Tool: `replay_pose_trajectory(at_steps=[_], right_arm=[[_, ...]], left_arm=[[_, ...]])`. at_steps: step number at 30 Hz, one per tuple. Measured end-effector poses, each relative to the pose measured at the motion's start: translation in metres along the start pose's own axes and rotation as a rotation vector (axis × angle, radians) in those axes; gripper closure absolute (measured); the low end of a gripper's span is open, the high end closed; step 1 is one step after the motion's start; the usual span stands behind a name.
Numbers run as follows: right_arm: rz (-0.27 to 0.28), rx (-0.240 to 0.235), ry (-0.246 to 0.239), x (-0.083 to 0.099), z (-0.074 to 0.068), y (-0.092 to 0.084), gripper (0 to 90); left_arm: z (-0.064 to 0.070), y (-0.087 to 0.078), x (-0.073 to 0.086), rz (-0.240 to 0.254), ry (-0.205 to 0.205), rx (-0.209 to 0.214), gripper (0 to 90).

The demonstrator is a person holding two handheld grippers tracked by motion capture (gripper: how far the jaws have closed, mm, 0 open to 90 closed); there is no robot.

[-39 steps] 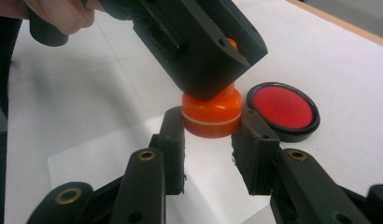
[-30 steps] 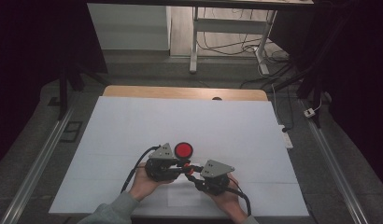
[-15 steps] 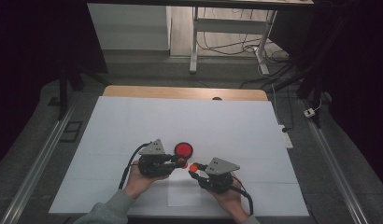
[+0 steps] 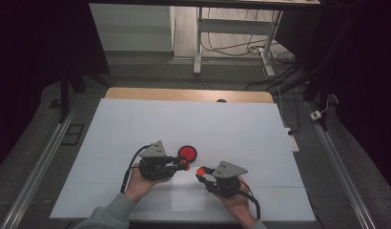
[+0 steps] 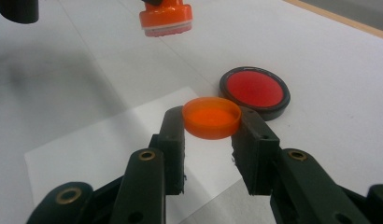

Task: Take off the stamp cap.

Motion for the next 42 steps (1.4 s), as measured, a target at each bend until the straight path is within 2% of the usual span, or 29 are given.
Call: replay_pose_trajectory(at_steps=[6,17,29,34,42], right_arm=[[0.002,0.017,0.0,0.002,0.004,-0.005,64.6],[0.016,0.049,0.028,0.01,0.016,-0.023,64.5],[0.018,0.09,0.042,0.022,0.03,-0.049,64.5],[0.021,0.124,0.058,0.028,0.039,-0.063,64.5],[0.026,0.141,0.074,0.035,0.048,-0.076,64.4]], left_arm=[[0.0,0.0,0.0,0.002,-0.002,-0.001,72.8],[-0.004,-0.003,0.0,0.007,-0.011,-0.011,72.8],[-0.007,-0.006,0.0,0.007,-0.014,-0.027,72.7],[-0.008,-0.007,0.0,0.007,-0.014,-0.035,72.7],[-0.011,-0.009,-0.001,0.01,-0.011,-0.044,72.7]])
Point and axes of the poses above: each handheld gripper's, and its own axes: y roughly forward along the jaws, x roughly out of its underside, z roughly to its right, the point moved 8 cm from there along y, roughly forward along the jaws, and after that the axes turned 2 degrees about -x, right-handed, at the moved point
